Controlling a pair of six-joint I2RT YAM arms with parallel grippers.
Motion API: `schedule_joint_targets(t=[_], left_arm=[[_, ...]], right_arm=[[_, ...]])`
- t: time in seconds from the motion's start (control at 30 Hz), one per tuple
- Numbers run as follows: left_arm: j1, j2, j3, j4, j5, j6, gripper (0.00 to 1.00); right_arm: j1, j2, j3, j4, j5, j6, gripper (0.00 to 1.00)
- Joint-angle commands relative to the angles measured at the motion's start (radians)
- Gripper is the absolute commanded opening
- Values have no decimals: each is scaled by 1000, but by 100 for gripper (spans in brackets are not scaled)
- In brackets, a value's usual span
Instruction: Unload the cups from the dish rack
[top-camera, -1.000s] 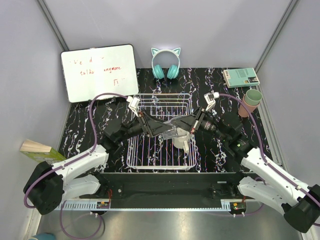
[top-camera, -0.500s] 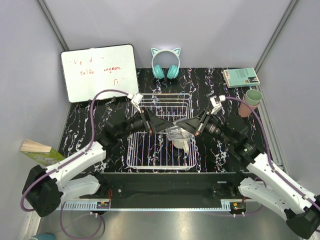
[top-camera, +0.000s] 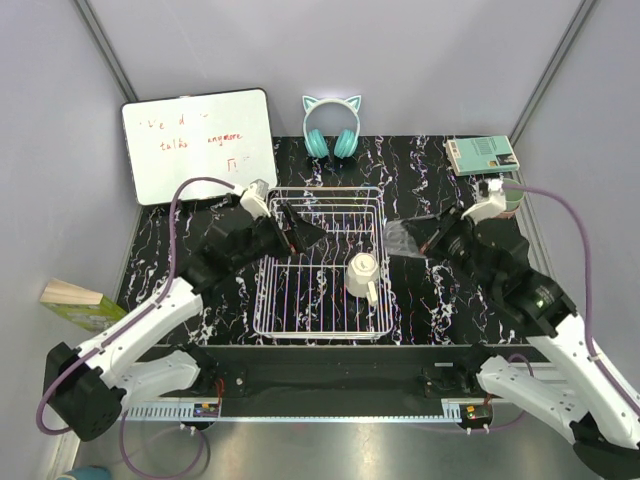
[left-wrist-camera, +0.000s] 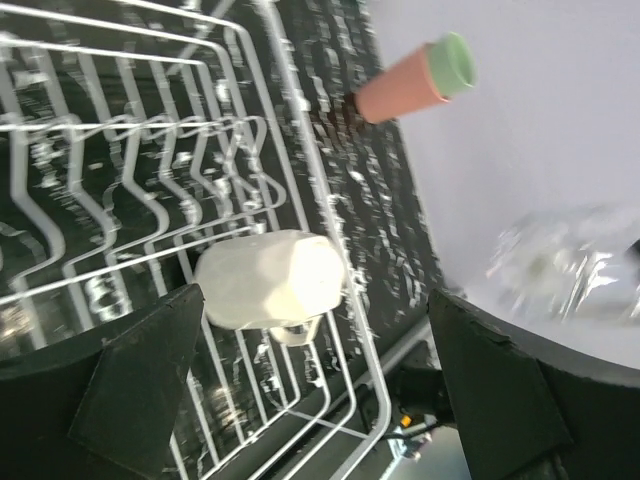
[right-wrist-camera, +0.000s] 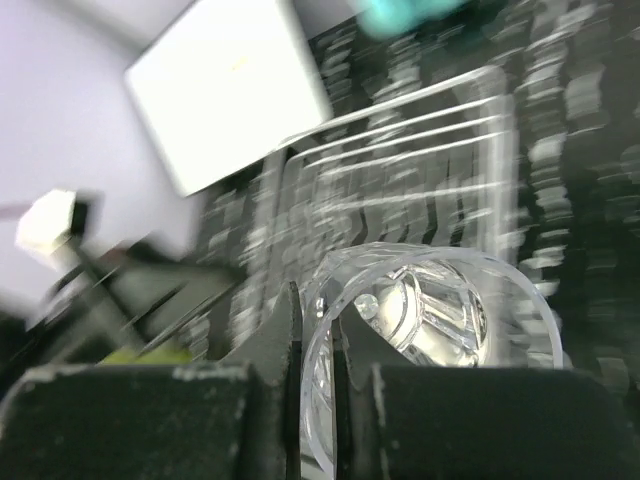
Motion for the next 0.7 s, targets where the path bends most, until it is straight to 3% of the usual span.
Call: schedule_joint_targets(t=[0.0,0.1,0.4,0.67], left_arm=[[2,-55,2,-80,-117,11,99],[2,-51,-1,-120,-114,4,99],[2,-71,-61,-137,-68,-18,99],[2,-95,-80,-149,-79,-8,99]], right_arm=[[-34,245,198,-293,419,-157,0],[-170,422,290,-333,354,-165,0],[-349,829,482,-267,181,-203,0],[-462,1079,668,-261,186,-231,0]])
